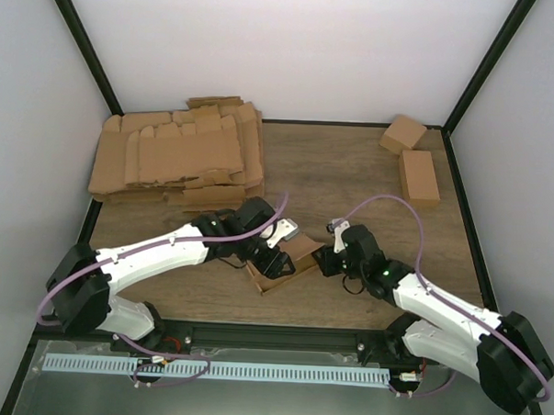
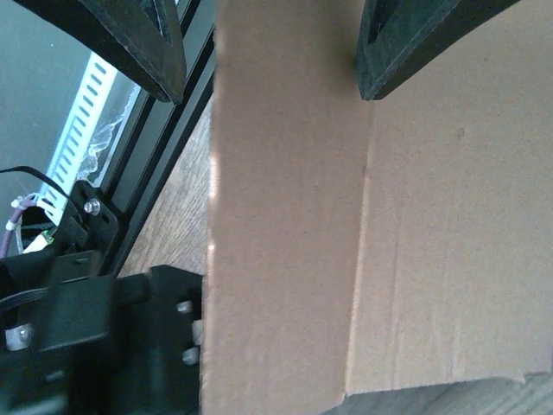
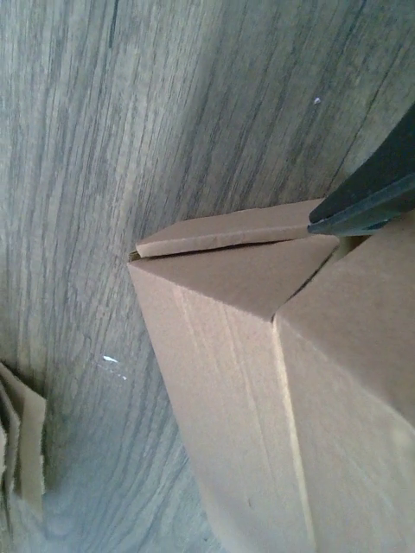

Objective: Fold the paper box

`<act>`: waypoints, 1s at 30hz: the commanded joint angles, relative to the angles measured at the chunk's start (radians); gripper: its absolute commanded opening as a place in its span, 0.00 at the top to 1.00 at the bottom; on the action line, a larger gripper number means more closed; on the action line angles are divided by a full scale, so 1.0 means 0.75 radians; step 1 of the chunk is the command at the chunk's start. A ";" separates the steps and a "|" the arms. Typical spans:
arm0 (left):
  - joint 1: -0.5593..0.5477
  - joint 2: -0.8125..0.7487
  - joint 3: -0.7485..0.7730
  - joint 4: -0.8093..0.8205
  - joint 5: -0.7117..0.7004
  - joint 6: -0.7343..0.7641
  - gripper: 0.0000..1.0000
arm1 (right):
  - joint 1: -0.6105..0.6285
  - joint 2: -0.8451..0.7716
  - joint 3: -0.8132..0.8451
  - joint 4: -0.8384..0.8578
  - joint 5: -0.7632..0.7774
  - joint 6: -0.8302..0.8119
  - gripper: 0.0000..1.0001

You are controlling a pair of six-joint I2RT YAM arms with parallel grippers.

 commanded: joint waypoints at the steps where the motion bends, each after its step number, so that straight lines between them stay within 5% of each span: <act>1: -0.001 0.055 -0.039 0.112 0.024 -0.068 0.44 | 0.013 -0.078 0.011 -0.076 -0.030 0.059 0.71; 9: 0.000 0.126 -0.063 0.183 0.023 -0.123 0.46 | 0.013 -0.069 0.080 -0.257 -0.040 0.184 0.62; 15: -0.002 0.169 -0.078 0.196 0.014 -0.126 0.46 | 0.013 -0.112 0.141 -0.403 0.001 0.315 0.39; 18: -0.002 0.186 -0.079 0.200 0.009 -0.124 0.46 | 0.012 -0.100 0.184 -0.487 0.018 0.383 0.35; 30: -0.002 0.212 -0.075 0.194 -0.005 -0.112 0.46 | 0.013 -0.242 0.356 -0.692 0.374 0.508 0.22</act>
